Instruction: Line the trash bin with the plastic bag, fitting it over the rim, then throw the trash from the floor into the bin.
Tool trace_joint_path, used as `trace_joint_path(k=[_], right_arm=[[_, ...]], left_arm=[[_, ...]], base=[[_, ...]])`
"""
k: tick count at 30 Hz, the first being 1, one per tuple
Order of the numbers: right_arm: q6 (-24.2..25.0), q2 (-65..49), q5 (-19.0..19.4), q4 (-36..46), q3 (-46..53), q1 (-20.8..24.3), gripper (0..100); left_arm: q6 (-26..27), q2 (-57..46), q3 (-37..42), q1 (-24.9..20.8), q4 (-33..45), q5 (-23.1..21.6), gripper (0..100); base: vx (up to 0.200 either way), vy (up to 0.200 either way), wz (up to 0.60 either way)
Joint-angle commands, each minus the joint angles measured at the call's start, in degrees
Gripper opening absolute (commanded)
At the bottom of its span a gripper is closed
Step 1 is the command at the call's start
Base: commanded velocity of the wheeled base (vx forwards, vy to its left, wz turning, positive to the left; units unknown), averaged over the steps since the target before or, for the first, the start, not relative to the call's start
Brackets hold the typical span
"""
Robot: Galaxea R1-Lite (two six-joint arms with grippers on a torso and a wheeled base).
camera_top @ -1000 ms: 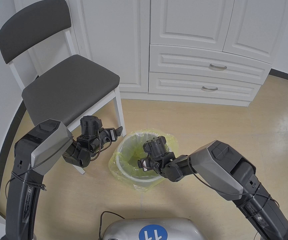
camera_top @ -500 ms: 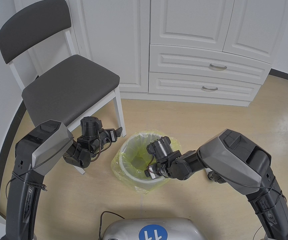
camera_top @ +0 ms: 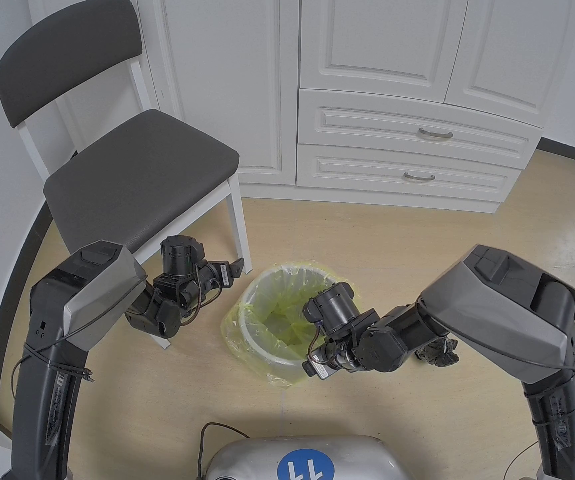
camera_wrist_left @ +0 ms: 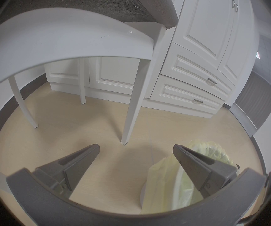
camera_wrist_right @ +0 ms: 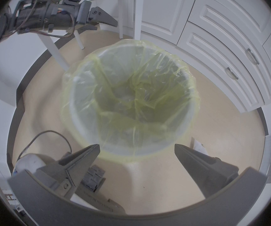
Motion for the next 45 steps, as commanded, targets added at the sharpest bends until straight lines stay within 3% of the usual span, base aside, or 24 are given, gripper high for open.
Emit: trace_joint_path(k=[1,14,19,23,37,44,45], right_arm=[[-0.55,-5.26,0.01,-0.26,4.91,1.34,100],[-0.29,-2.1,0.01,-0.7,8.77,3.01,100],[0.15,1.86,-0.26,-1.67,4.91,2.22,100],[0.77,8.1,-0.7,-1.93,-3.88,0.28,100],[2.17,12.23,-0.61,-1.23,-14.25,-2.09,100],[6.22,12.76,-0.61,-1.14,-15.31,-2.09,100],[6.31,11.79,-0.61,-1.67,-12.14,-1.39,100]], left_arm=[[0.65,-0.13,0.39,-0.08,-0.07,0.04,100],[0.74,-0.31,1.09,-0.08,-0.07,0.04,100],[0.74,-0.31,1.09,0.01,-0.07,0.04,100],[0.74,-0.39,1.09,0.27,-0.07,0.04,100],[0.83,-1.01,1.88,0.54,-0.07,0.04,100],[8.74,-7.51,13.04,1.5,-0.77,-1.81,100],[11.72,-9.53,17.53,1.94,-2.53,-4.18,100]], base=[[0.0,0.0,0.0],[0.0,0.0,0.0],[0.0,0.0,0.0],[0.0,0.0,0.0],[0.0,0.0,0.0],[0.0,0.0,0.0],[0.0,0.0,0.0]])
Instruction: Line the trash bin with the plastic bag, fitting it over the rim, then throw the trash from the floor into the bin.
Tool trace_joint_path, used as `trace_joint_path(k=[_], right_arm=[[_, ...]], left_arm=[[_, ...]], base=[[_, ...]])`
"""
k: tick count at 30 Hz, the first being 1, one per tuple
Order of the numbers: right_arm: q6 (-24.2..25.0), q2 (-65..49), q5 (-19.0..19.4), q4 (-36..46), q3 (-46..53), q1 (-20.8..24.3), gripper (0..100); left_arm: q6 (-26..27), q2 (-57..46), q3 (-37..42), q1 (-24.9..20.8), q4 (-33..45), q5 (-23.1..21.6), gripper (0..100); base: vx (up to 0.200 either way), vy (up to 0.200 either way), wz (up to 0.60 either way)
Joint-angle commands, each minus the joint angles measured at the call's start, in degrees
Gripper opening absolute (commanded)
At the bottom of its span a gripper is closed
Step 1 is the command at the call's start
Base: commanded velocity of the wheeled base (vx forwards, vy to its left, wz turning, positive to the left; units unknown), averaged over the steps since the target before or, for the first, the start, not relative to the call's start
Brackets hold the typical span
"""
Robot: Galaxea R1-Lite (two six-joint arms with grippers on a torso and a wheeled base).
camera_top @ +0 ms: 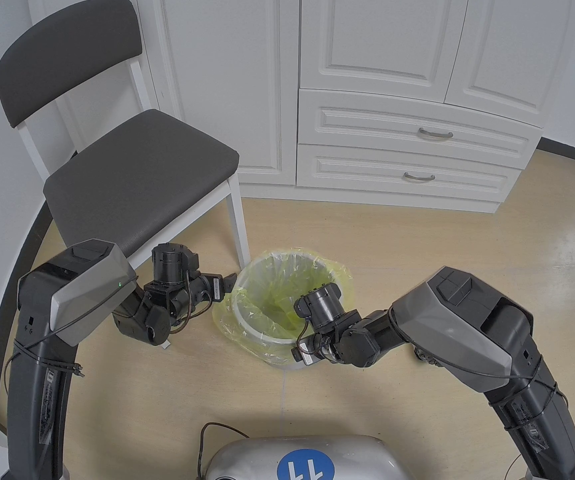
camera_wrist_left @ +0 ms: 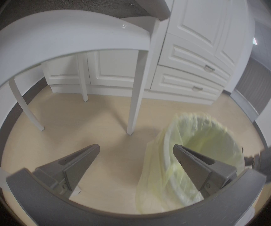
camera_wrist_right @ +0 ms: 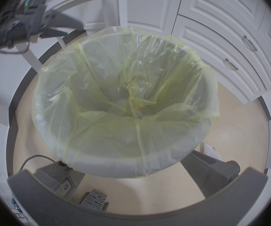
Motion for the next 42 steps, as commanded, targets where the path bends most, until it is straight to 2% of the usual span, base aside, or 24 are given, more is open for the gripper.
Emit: trace_joint_path(k=[1,8,15,25,30,35,37,38,39,42], right_arm=[[1.49,-0.97,-0.01,-0.52,4.56,0.91,100],[1.92,-5.63,0.08,-1.05,11.94,1.26,100],[1.92,-12.4,0.08,-8.17,23.89,1.26,100],[2.01,-17.58,0.25,-19.86,35.14,0.74,100],[2.1,-19.96,0.25,-26.36,40.94,-0.32,100],[2.19,-23.91,0.87,-38.05,49.82,-4.27,100],[2.19,-24.26,1.31,-40.42,51.23,-5.5,100],[2.19,-24.26,1.31,-40.42,51.23,-5.5,100],[2.28,-24.18,2.36,-43.76,52.63,-7.35,100],[2.36,-23.3,3.86,-46.93,53.51,-9.37,100]], left_arm=[[6.95,-7.34,11.68,1.07,-3.26,-4.12,100],[9.24,-9.89,17.39,1.15,-4.31,-5.44,100],[10.47,-11.29,21.78,1.33,-2.47,-11.59,100],[16.18,-10.15,22.14,3.18,3.77,-13.35,100],[16.36,-6.72,20.47,3.26,4.48,-13.35,100],[16.62,1.27,9.83,3.62,7.73,-13.44,100],[17.32,1.45,6.84,3.7,12.56,-13.7,100],[17.32,1.45,6.84,3.7,12.56,-13.7,100],[19.78,1.98,1.92,4.05,18.98,-13.79,100],[22.95,3.21,-4.23,4.76,25.39,-13.79,100]], base=[[0.0,0.0,0.0],[0.0,0.0,0.0],[0.0,0.0,0.0],[0.0,0.0,0.0],[0.0,0.0,0.0],[0.0,0.0,0.0],[0.0,0.0,0.0],[0.0,0.0,0.0],[0.0,0.0,0.0],[0.0,0.0,0.0]])
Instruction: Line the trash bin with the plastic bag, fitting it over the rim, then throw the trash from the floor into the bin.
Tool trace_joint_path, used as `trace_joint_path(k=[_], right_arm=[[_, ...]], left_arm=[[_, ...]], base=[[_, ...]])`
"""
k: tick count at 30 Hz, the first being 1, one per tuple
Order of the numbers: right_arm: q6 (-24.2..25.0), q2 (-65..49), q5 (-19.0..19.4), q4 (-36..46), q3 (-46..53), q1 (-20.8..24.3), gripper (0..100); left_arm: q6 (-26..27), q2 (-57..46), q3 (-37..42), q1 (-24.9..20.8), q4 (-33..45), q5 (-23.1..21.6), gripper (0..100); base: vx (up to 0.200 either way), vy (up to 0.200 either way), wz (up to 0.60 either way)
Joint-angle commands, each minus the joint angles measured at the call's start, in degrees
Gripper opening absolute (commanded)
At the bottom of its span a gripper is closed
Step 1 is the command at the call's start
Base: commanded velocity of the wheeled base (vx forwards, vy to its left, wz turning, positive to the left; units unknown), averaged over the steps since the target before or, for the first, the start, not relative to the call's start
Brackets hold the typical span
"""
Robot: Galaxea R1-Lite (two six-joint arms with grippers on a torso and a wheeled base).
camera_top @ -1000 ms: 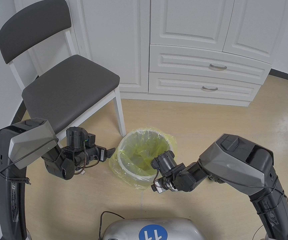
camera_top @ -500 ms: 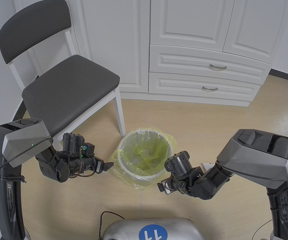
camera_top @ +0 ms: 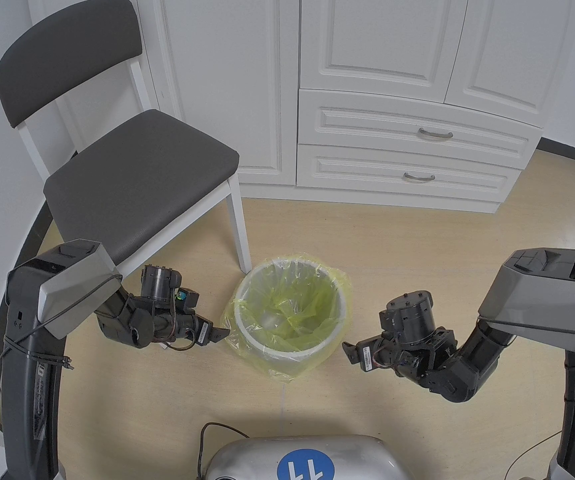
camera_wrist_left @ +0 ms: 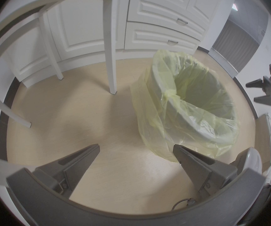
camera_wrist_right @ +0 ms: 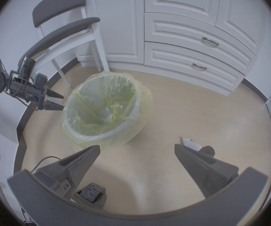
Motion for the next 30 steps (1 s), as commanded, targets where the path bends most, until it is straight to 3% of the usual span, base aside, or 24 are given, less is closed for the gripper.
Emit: trace_joint_path(k=[1,7,16,24,29,30], right_arm=[[0.38,-0.17,2.99,-7.6,4.25,-6.05,100],[4.08,1.24,4.93,-10.24,4.17,-8.69,100],[4.25,1.42,7.56,-10.24,3.46,-12.65,100],[4.25,3.26,8.53,-10.24,1.97,-15.2,100],[4.25,4.32,8.53,-10.5,1.7,-15.55,100],[4.16,4.4,8.53,-10.5,1.79,-16.07,100]], left_arm=[[4.98,6.3,-15.56,1.18,12.87,-0.19,100],[9.73,13.51,-30.85,1.26,20.6,0.08,100],[13.59,19.93,-40.61,0.91,27.99,-0.27,100],[10.61,23.53,-46.65,-0.05,27.28,-0.36,100],[6.56,22.39,-44.47,-0.32,23.68,-0.01,100],[4.89,21.33,-41.4,-0.32,19.46,0.16,100]], base=[[0.0,0.0,0.0],[0.0,0.0,0.0],[0.0,0.0,0.0],[0.0,0.0,0.0],[0.0,0.0,0.0],[0.0,0.0,0.0]])
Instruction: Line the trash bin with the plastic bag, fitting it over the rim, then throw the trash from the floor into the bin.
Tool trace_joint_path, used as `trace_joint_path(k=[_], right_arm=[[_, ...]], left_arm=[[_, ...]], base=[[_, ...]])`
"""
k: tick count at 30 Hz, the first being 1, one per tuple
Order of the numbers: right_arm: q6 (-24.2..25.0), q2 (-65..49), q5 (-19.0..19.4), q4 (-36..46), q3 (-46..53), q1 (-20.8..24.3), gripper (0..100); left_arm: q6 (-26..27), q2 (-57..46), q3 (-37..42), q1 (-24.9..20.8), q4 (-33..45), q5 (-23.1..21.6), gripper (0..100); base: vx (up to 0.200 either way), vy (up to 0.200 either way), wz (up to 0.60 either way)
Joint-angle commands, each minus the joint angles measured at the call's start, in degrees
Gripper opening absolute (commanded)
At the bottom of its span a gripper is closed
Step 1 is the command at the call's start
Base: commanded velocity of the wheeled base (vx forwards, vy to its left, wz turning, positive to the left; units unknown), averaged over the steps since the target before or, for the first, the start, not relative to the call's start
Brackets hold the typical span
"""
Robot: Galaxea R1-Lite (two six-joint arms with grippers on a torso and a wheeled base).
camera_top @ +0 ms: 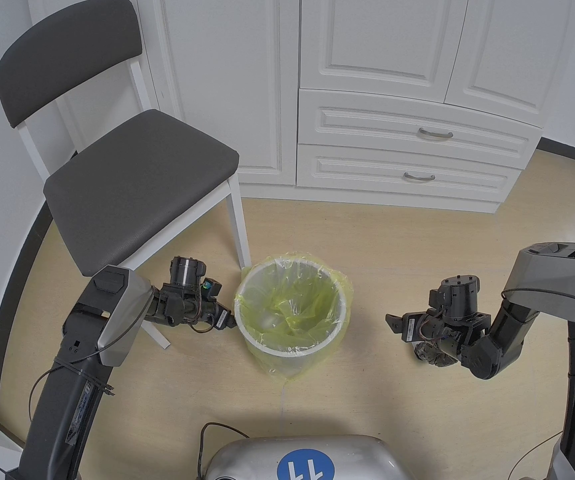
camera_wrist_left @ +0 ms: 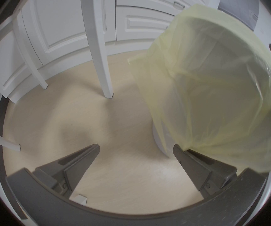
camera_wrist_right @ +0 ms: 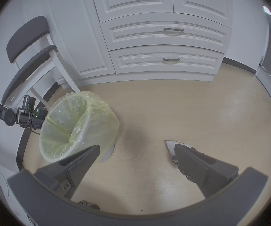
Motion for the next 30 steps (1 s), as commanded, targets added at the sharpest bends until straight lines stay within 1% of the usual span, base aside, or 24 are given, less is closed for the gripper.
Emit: trace_joint_path(k=[1,2,3,4,5,6,7,9,10,11,16,17,18,19,20,21,22,23,24,26,28,30], right_arm=[[-0.09,1.26,-0.02,-0.11,-0.09,-1.07,100],[-0.18,1.17,-0.1,-0.11,-0.01,-1.16,100],[-0.62,1.08,-0.19,-0.2,0.08,-1.42,100],[-0.62,1.08,-0.19,-0.2,0.08,-1.42,100],[-0.97,0.29,-0.37,-0.2,0.78,-1.69,100],[-0.97,0.2,-0.46,-0.2,0.78,-1.69,100],[-1.76,-1.47,-0.89,-0.2,1.66,-1.69,100],[-3.25,-3.93,-0.89,-0.2,3.42,-1.69,100],[-3.25,-3.93,-0.89,-0.2,3.42,-1.69,100],[-4.22,-6.04,-0.81,-0.2,5.0,-1.69,100],[-4.4,-11.58,-0.81,-0.2,8.17,-1.86,100],[-4.48,-11.84,-0.81,-0.2,8.26,-1.86,100],[-4.75,-15.09,-0.81,-0.03,9.84,-1.86,100],[-4.84,-16.15,-0.81,-0.03,10.28,-1.86,100],[-5.98,-19.57,-0.81,0.24,12.12,-1.86,100],[-6.77,-21.07,-0.81,0.33,12.83,-1.86,100],[-8.97,-24.67,-0.81,0.41,14.67,-1.95,100],[-9.41,-25.46,-0.89,0.41,15.11,-2.04,100],[-11.96,-28.98,-0.89,0.41,17.04,-2.48,100],[-14.94,-33.02,-0.89,0.5,19.24,-2.65,100],[-16.53,-35.39,-0.81,0.06,20.82,-3.09,100],[-18.64,-37.24,-0.72,0.06,21.97,-3.53,100]], left_arm=[[-3.81,-2.49,9.09,-0.07,-9.83,0.49,100],[-3.98,-3.28,11.38,0.02,-11.59,0.49,100],[-4.07,-4.78,15.68,0.1,-14.58,0.66,100],[-4.07,-4.78,15.68,0.1,-14.58,0.66,100],[-4.69,-7.94,23.5,0.28,-20.29,0.75,100],[-4.69,-8.2,24.03,0.28,-20.73,0.75,100],[-5.48,-10.22,29.39,0.28,-26.97,1.01,100],[-6.62,-11.54,32.47,0.54,-32.69,2.86,100],[-6.62,-11.54,32.47,0.54,-32.69,2.86,100],[-7.41,-14.27,37.57,0.63,-36.03,4.0,100],[-7.32,-22.35,47.24,0.81,-36.73,4.18,100],[-7.32,-22.62,47.5,0.81,-36.73,4.27,100],[-7.24,-25.96,50.57,0.81,-36.55,4.27,100],[-7.24,-26.75,51.37,0.81,-36.47,4.27,100],[-7.15,-29.47,54.62,0.72,-36.38,4.27,100],[-7.15,-30.62,55.94,0.72,-36.38,4.27,100],[-7.06,-33.34,59.19,0.54,-36.47,4.27,100],[-6.97,-33.95,59.89,0.46,-36.47,4.27,100],[-6.8,-36.86,63.32,0.28,-36.38,4.27,100],[-6.09,-40.02,67.45,0.02,-36.55,4.35,100],[-5.39,-42.57,70.44,-0.25,-36.64,4.44,100],[-5.04,-45.91,73.51,-0.6,-36.64,5.5,100]], base=[[0.0,0.0,0.0],[0.0,0.0,0.0],[0.0,0.0,0.0],[0.0,0.0,0.0],[0.0,0.0,0.0],[0.0,0.0,0.0],[0.0,0.0,0.0],[0.0,0.0,0.0],[0.0,0.0,0.0],[0.0,0.0,0.0],[0.0,0.0,0.0],[0.0,0.0,0.0],[0.0,0.0,0.0],[0.0,0.0,0.0],[0.0,0.0,0.0],[0.0,0.0,0.0],[0.0,0.0,0.0],[0.0,0.0,0.0],[0.0,0.0,0.0],[0.0,0.0,0.0],[0.0,0.0,0.0],[0.0,0.0,0.0]])
